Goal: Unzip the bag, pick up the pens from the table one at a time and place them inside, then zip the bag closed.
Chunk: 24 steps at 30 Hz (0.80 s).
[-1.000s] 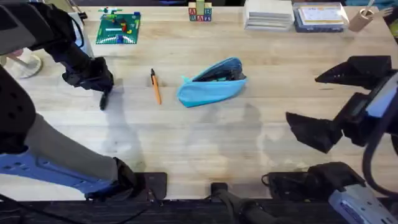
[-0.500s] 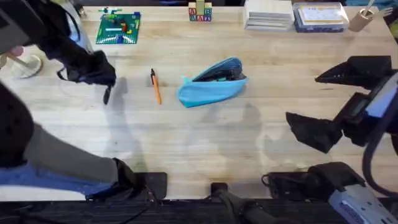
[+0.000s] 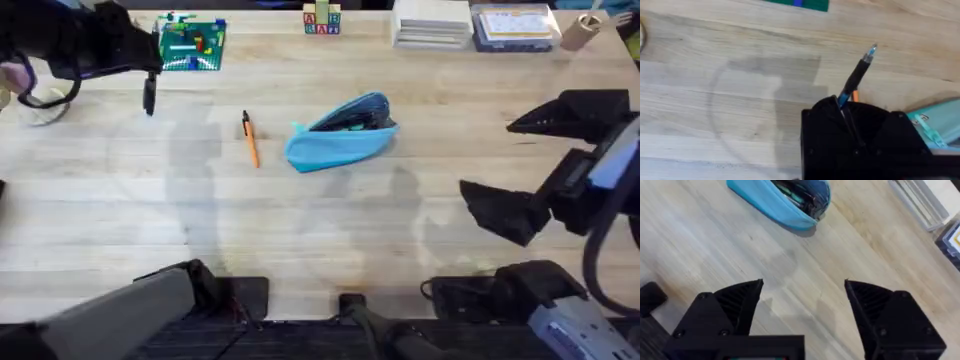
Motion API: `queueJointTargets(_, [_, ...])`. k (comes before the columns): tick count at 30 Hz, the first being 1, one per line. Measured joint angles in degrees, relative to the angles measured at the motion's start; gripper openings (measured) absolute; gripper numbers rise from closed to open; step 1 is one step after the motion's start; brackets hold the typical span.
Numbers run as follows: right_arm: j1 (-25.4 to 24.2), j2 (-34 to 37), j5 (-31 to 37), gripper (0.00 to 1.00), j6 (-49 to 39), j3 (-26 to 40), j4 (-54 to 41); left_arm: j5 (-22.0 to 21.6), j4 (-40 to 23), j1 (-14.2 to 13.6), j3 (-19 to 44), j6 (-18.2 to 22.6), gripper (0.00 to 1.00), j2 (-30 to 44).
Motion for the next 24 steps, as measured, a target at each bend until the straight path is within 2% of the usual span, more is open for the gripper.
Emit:
queueJointTargets(4, [0.0,0.0,0.0,0.996,0.0,0.0,0.0,1.0,-2.3,-3.2,0.0,0.2,0.045,-3.6])
queueJointTargets(10, [0.0,0.0,0.0,0.997,0.0,0.0,0.0,4.1,-4.3,-11.1,0.0,0.8,0.043,-7.1])
queueJointTargets(15, [0.0,0.0,0.0,0.996,0.0,0.0,0.0,6.2,-2.2,-18.8,0.0,1.5,0.043,-7.3])
queueJointTargets(19, [0.0,0.0,0.0,0.997,0.0,0.0,0.0,7.0,0.0,-23.7,0.0,1.6,0.043,-7.3])
queueJointTargets(20, [0.0,0.0,0.0,0.996,0.0,0.0,0.0,7.1,1.2,-26.9,0.0,1.7,0.043,-7.3])
queueJointTargets(24, [0.0,0.0,0.0,0.996,0.0,0.0,0.0,7.3,2.3,-30.2,0.0,1.7,0.043,-7.3])
